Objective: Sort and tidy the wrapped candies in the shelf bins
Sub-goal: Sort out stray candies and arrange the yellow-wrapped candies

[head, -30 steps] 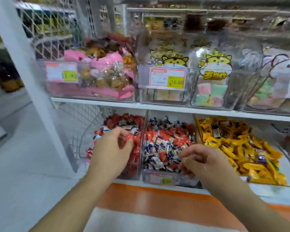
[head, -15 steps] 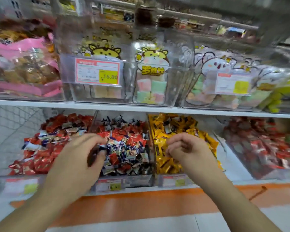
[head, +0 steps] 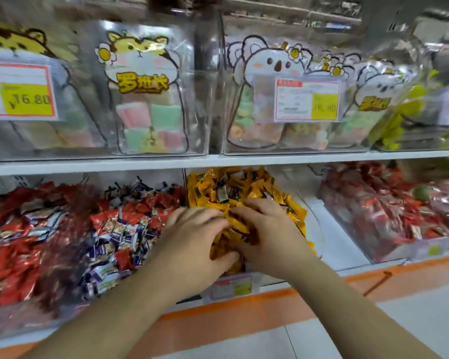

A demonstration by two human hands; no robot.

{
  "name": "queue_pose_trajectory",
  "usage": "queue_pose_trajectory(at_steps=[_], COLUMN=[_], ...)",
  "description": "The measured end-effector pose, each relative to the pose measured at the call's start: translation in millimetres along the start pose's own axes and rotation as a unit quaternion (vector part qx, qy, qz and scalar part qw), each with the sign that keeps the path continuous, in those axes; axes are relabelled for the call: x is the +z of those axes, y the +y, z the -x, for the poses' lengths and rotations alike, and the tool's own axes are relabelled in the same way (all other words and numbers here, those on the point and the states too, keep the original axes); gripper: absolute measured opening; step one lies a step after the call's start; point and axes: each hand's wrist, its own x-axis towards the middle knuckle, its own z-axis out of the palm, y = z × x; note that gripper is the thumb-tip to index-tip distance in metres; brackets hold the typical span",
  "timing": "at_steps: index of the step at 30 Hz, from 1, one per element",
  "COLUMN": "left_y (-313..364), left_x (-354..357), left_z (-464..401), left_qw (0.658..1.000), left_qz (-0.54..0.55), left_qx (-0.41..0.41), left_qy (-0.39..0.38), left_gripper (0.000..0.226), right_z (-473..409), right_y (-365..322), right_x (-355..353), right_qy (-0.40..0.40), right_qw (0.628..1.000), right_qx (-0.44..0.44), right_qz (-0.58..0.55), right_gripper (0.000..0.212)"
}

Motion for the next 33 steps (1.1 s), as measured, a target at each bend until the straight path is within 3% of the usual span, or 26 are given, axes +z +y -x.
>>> queue_pose_trajectory(at_steps=[3, 9, 16, 21, 26, 29, 33], left_y=[-7, -14, -8, -9, -11, -11, -12], left_x=[5, 9, 13, 10, 5, 3, 7], left_z=[-11, -24, -15, -3, 3, 5, 6], left_qw=[1.000, 0.999, 0.999, 0.999, 0.999, 0.999, 0.997], left_qz=[-0.016, -0.019, -0.025, -0.028, -0.032, -0.033, -0.065], left_qx=[-0.020, -0.041, -0.026, -0.011, 0.014, 0.021, 0.028], left_qy=[0.007, 0.010, 0.021, 0.026, 0.006, -0.004, -0.030], left_gripper=[0.053, 0.050, 0.048, 0.025, 0.017, 0.023, 0.050], right_z=[-15, -27, -10, 6, 10, 6, 0], right_y=[15, 32, 32, 23, 8, 6, 14], right_x=[3, 1, -21, -30, -16, -3, 0], right_qy=[0.037, 0.075, 0.024, 0.053, 0.003, -0.046, -0.010], right_qw=[0.999, 0.997, 0.996, 0.993, 0.997, 0.997, 0.999], right_qx=[-0.014, 0.019, 0.034, 0.017, -0.019, -0.055, -0.027], right_qz=[0.035, -0.014, -0.084, -0.100, -0.076, -0.023, 0.046], right_gripper=[0.062, 0.053, 0.066, 0.058, 0.059, 0.062, 0.062])
